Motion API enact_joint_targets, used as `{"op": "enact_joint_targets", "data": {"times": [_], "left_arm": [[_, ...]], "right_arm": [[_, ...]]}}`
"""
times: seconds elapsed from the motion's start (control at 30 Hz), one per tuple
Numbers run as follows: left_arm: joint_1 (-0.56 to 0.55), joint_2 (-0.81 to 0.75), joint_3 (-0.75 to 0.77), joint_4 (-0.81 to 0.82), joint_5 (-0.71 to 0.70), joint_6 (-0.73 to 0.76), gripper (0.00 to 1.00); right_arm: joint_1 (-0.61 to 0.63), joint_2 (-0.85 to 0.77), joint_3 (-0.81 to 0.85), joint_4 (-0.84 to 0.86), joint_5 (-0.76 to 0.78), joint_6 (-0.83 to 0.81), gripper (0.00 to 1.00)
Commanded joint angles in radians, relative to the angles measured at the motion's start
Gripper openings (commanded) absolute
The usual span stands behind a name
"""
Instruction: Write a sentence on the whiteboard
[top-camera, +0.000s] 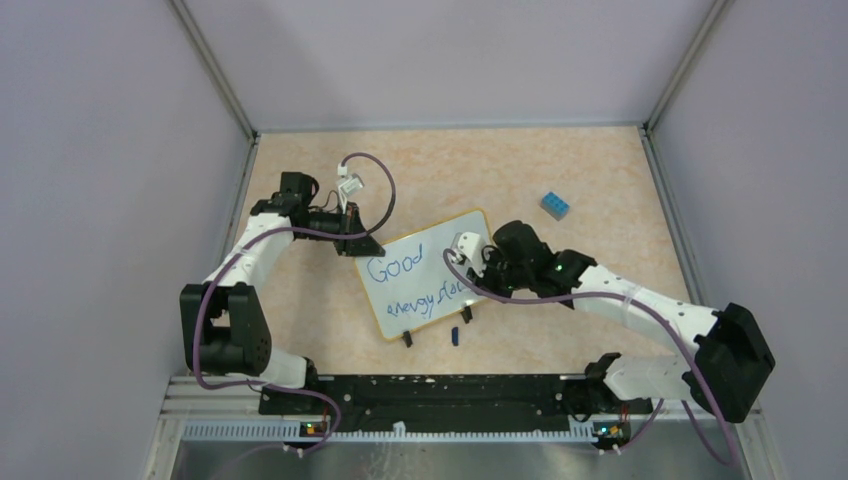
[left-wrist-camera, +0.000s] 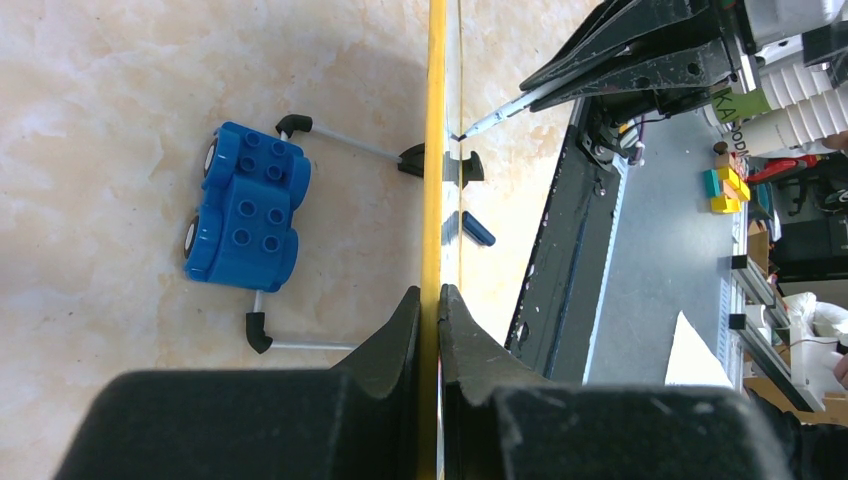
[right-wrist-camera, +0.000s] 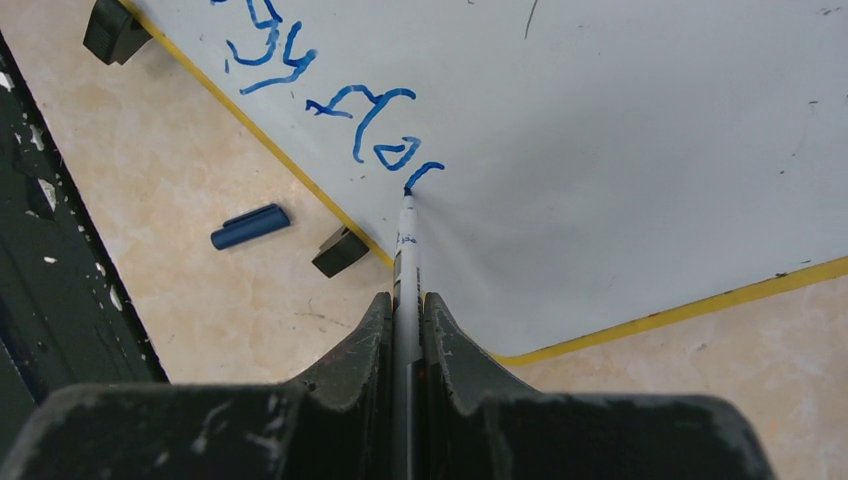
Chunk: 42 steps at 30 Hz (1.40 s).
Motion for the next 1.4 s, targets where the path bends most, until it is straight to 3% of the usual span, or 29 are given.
{"op": "enact_joint_targets", "data": {"times": [0.0, 0.83, 1.37], "left_arm": [[0.003, 0.018, 0.004, 0.014, -0.088, 0.030, 0.00], [0.003, 0.022, 0.011, 0.012, -0.086, 0.028, 0.00], [0.003, 0.025, 0.010, 0.012, -0.084, 0.031, 0.00]], "right_arm": [[-0.009, -0.014, -0.018, 0.001, 0.018, -0.026, 0.00], [-0.068, -0.013, 0.075, 0.039, 0.081, 0.022, 0.00], [-0.068, -0.017, 0.010, -0.006, 0.026, -0.032, 0.00]]}}
